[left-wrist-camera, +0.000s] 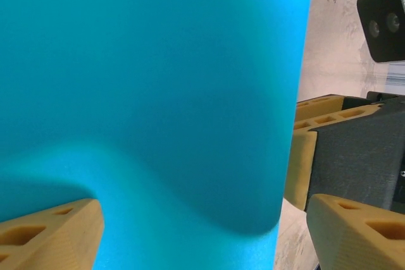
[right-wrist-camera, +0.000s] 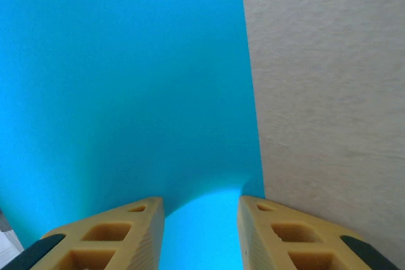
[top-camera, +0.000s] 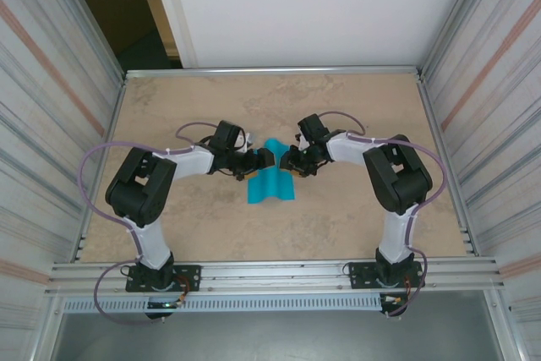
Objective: Fold a paper plane with a square sheet of paper (pick it up from the middle)
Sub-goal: First fold in half a square sheet of paper at the center of the table.
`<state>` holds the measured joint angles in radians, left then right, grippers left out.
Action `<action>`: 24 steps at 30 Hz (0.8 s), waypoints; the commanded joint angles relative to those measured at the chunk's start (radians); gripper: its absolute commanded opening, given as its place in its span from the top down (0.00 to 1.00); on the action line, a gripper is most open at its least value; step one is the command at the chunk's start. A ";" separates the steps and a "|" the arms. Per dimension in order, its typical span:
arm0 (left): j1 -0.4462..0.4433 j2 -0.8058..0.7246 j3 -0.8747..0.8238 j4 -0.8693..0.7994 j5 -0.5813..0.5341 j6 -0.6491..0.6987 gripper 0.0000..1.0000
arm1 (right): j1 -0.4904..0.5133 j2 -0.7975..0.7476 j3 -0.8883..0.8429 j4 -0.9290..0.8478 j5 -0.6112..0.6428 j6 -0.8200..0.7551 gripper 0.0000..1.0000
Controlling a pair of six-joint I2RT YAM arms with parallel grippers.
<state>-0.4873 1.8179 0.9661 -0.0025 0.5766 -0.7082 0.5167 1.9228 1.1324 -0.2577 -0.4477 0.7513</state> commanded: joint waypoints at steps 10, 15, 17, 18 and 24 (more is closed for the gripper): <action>-0.004 0.035 0.025 -0.183 -0.075 0.030 0.19 | 0.032 0.079 0.001 -0.013 -0.009 0.024 0.64; -0.003 0.050 0.036 -0.201 -0.078 0.029 0.24 | 0.034 0.081 -0.003 0.003 -0.025 0.032 0.65; -0.005 0.054 0.040 -0.202 -0.075 0.030 0.25 | 0.035 0.084 -0.005 0.009 -0.034 0.036 0.65; -0.005 0.055 0.041 -0.203 -0.075 0.030 0.26 | 0.035 0.086 -0.005 0.012 -0.038 0.038 0.65; -0.006 0.049 0.057 -0.212 -0.072 0.043 0.36 | 0.030 0.077 -0.018 0.024 -0.042 0.045 0.67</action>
<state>-0.4873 1.8381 1.0157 -0.1329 0.5297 -0.6918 0.5377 1.9606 1.1481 -0.1886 -0.5034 0.7780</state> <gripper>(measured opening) 0.648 0.334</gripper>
